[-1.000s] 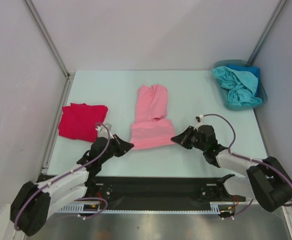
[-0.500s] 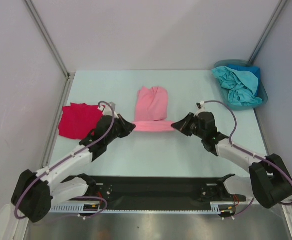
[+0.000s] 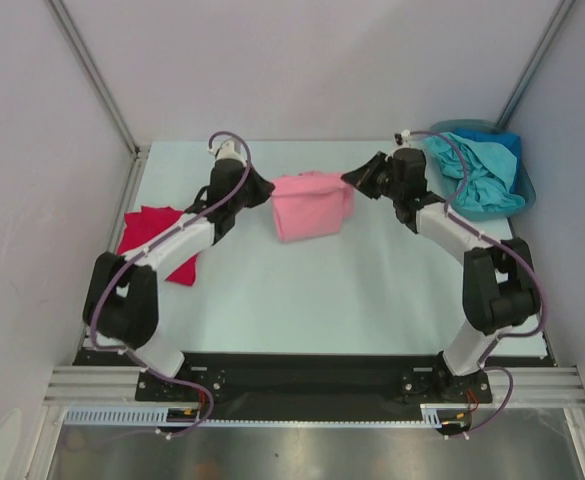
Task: Fold and stack the t-shirts
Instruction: Fold the tshirt
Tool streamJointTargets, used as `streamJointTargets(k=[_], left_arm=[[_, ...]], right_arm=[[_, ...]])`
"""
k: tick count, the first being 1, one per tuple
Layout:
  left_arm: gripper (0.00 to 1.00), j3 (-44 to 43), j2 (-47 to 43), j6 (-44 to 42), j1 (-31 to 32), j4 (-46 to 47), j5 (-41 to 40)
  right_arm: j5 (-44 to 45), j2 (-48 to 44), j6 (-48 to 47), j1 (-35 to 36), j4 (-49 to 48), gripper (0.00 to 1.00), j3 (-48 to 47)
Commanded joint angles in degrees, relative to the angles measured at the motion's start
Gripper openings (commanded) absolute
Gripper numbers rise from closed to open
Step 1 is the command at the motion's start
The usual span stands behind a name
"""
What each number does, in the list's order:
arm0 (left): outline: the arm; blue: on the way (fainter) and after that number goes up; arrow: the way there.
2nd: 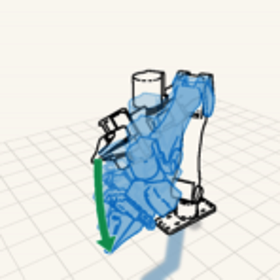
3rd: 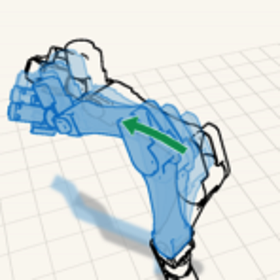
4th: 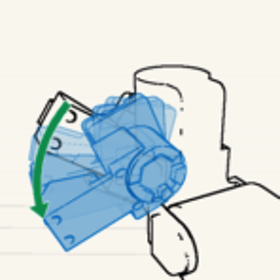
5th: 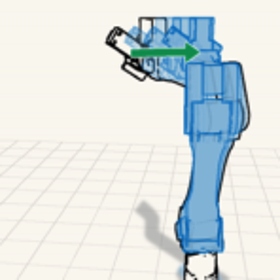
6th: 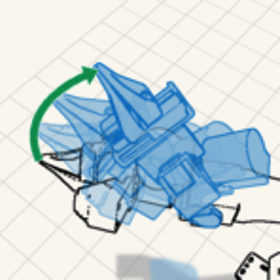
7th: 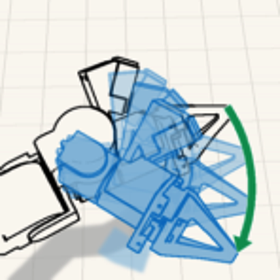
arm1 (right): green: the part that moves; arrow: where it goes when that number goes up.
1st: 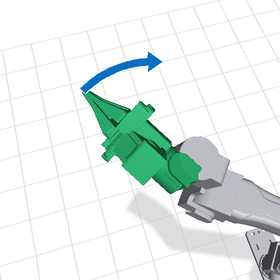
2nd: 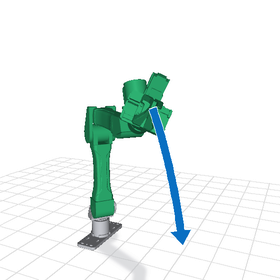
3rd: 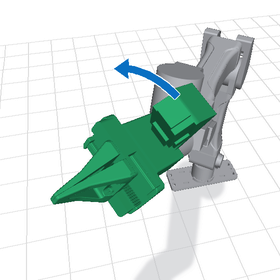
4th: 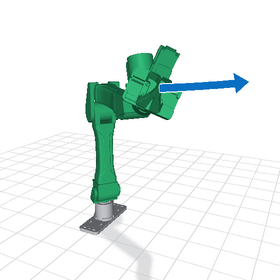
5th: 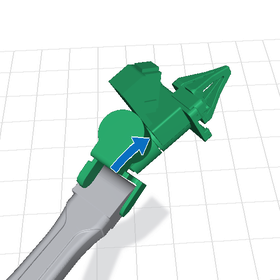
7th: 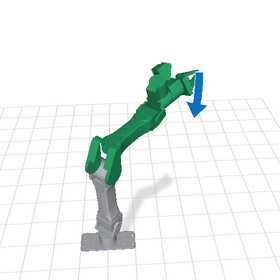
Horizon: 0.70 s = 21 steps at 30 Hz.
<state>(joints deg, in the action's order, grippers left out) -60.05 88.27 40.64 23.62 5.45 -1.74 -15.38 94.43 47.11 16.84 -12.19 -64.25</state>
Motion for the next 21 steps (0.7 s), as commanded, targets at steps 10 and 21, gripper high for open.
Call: streamJointTargets(k=[10, 21], left_arm=[[0.00, -32.13, 27.73, -6.81, -5.77, -5.01, 5.69], [0.41, -40.23, 38.64, -6.19, -7.62, -7.56, 7.37]], right_arm=[[-4.31, 25.35, -0.44, -3.22, 3.48, 0.00, -27.14], [-5.98, 39.33, -0.09, -3.48, 2.96, 0.52, -37.71]])
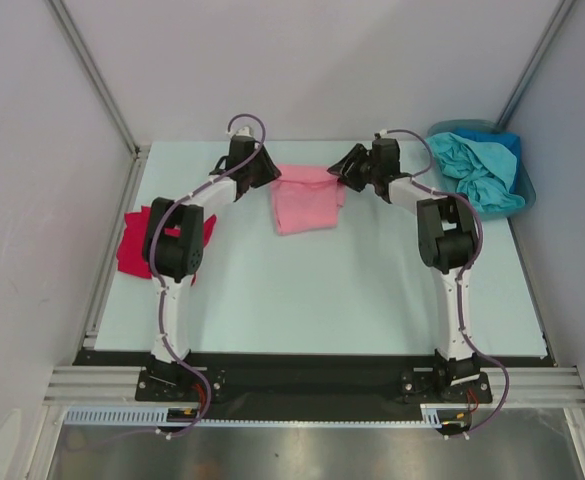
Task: Fold and stack the t-shirts
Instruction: Fold the tshirt
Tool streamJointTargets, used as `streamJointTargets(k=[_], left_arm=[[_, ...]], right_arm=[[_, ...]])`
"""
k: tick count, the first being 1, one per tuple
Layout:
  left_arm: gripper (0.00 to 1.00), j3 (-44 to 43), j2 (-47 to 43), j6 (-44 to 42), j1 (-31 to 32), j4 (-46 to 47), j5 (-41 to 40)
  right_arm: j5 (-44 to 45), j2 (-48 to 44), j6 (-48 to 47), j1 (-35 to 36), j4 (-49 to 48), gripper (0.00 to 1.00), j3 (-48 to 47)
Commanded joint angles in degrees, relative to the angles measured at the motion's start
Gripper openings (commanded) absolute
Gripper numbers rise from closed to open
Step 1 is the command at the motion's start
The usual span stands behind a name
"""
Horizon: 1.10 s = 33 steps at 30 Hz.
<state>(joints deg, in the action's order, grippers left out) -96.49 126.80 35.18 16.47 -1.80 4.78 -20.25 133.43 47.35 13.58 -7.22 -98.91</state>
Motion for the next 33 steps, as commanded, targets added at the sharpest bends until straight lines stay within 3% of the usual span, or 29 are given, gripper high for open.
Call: streamJointTargets(k=[1, 2, 5, 14, 17, 20, 24, 29, 33], left_arm=[[0.44, -3.80, 0.20, -0.81, -0.56, -0.31, 0.85], [0.47, -3.97, -0.06, -0.99, -0.56, -0.31, 0.68], [0.51, -4.41, -1.03, -1.25, -0.56, -0.31, 0.59], [0.54, -5.56, -11.57, -2.92, -0.65, -3.03, -0.20], [0.54, -0.82, -18.06, -2.49, -0.56, -3.03, -0.47], [0.54, 10.05, -26.12, -0.21, -0.47, 0.47, 1.46], [0.55, 31.30, -35.03, 2.96, 0.58, 11.18, 2.43], [0.55, 41.81, -36.02, 4.37, 0.76, 16.82, 2.96], [0.55, 44.10, -31.37, 5.51, -0.12, 21.65, 6.03]], right_arm=[[-0.32, -0.27, -0.42, -0.22, -2.35, 0.60, -2.52], [-0.23, -0.79, -0.51, -0.14, -3.92, 0.71, -1.99], [0.47, -4.13, -0.68, -0.22, -7.88, 0.78, 0.29], [3.20, -18.27, -4.37, 1.44, -7.20, 0.78, 3.90], [4.08, -23.37, -3.76, 1.53, -8.16, 0.78, 10.65], [6.97, -31.01, -5.50, 2.84, -7.02, 0.78, 19.52], [9.00, -38.93, -5.61, 3.56, -9.55, 0.79, 33.32], [5.75, -41.14, -2.71, -0.13, -17.99, 0.84, 47.29], [4.43, -38.77, -2.71, -2.59, -21.33, 0.87, 50.30]])
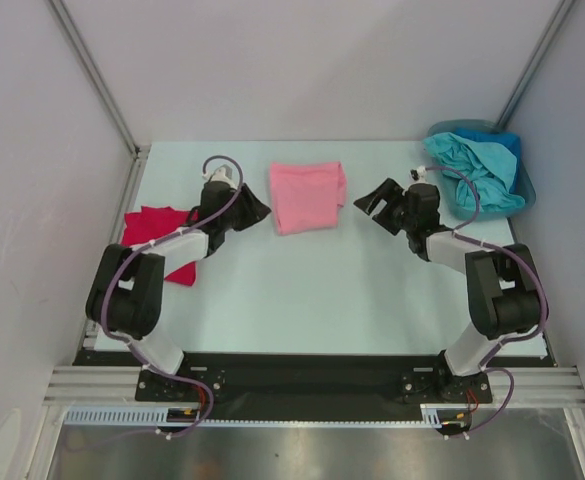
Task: Fold and stack the t-shirts
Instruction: Fold the tshirt
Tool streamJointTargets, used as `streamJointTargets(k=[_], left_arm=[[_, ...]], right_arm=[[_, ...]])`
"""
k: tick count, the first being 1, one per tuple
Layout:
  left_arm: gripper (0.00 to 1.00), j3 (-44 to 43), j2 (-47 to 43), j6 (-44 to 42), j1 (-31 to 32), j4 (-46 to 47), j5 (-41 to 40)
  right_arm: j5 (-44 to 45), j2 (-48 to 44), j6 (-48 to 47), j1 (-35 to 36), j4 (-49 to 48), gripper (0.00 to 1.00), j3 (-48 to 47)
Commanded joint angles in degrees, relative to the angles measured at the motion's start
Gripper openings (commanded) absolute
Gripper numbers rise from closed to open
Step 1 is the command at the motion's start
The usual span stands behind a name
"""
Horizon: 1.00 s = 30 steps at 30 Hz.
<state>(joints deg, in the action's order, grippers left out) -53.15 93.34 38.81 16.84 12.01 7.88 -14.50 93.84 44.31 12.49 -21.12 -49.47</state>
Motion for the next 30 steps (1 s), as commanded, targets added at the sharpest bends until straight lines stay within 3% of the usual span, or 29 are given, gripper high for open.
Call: streamJointTargets(k=[1, 4, 16, 25, 30], left_arm=[[0.55, 1.02, 2.98, 2.50, -0.84, 9.24, 3.98], [0.55, 1.12, 6.57, 5.75, -2.07, 12.95, 7.32], [0.56, -5.21, 16.78, 5.40, -4.10, 14.62, 9.43], [0.59, -14.96, 28.55, 9.26, -4.10, 15.41, 14.52], [0.60, -16.38, 30.32, 11.11, -4.36, 18.83, 17.52]], right_arm=[[-2.28, 1.69, 0.94, -2.64, -8.14, 0.87, 1.13], [-4.56, 5.81, 2.61, -3.96, -13.22, 0.86, 1.57], [-8.70, 24.88, 7.98, -4.05, -22.55, 0.86, -5.10], [-10.55, 33.77, 10.00, -2.56, -20.90, 0.85, -15.91], [-10.55, 37.55, 9.65, -1.07, -18.51, 0.84, -21.53]])
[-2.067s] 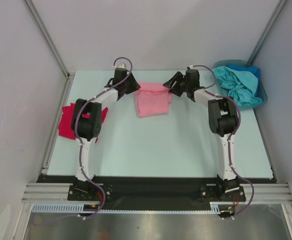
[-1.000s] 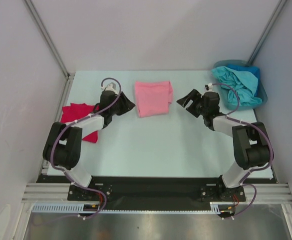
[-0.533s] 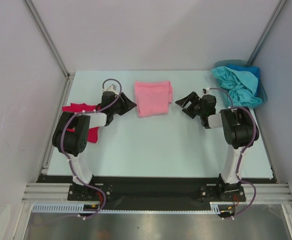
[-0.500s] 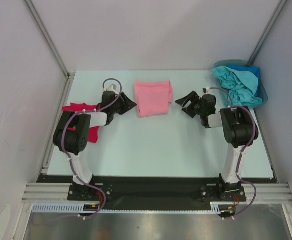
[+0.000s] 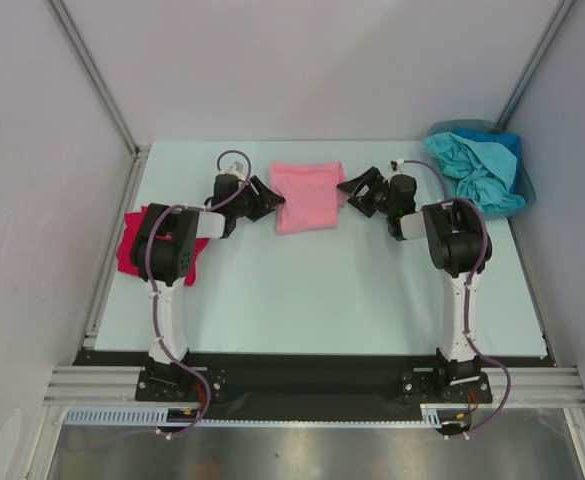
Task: Fold and stack the t-shirts
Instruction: Fold the tshirt
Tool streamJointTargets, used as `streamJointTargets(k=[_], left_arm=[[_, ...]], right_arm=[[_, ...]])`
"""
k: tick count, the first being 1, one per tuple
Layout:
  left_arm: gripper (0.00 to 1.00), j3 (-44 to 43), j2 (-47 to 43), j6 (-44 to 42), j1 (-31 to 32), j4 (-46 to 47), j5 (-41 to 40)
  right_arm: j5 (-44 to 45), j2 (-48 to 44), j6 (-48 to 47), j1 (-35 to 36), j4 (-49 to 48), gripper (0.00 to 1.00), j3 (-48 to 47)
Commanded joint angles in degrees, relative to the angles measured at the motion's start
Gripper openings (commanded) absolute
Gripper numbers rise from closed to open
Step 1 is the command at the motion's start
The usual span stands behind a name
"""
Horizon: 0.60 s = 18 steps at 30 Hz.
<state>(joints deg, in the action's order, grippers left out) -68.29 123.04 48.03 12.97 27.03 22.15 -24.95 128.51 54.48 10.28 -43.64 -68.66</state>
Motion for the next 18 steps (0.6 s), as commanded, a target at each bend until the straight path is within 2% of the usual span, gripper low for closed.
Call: streamJointTargets(k=[1, 7, 11, 12, 18], left_arm=[[0.60, -0.71, -0.16, 2.15, -0.58, 4.69, 3.77], [0.61, 7.28, -3.77, 4.96, -2.42, 10.41, 7.29], [0.61, 14.14, -5.97, 9.09, -3.39, 18.21, 8.35], [0.65, 16.15, -6.41, 10.23, -3.48, 19.46, 8.52], [0.66, 17.41, -6.50, 12.78, -3.74, 25.09, 9.49]], right_arm=[[-0.10, 3.15, -0.43, 1.40, 4.43, 0.83, -2.70], [-0.01, 4.29, -0.34, 1.67, 3.82, 0.82, -2.71], [-0.01, 4.29, -0.34, 2.02, 3.21, 0.82, -1.83], [-0.01, 4.12, -0.34, 2.11, 3.21, 0.82, -1.65], [0.08, 3.15, -0.78, 2.20, 3.38, 0.80, -0.33]])
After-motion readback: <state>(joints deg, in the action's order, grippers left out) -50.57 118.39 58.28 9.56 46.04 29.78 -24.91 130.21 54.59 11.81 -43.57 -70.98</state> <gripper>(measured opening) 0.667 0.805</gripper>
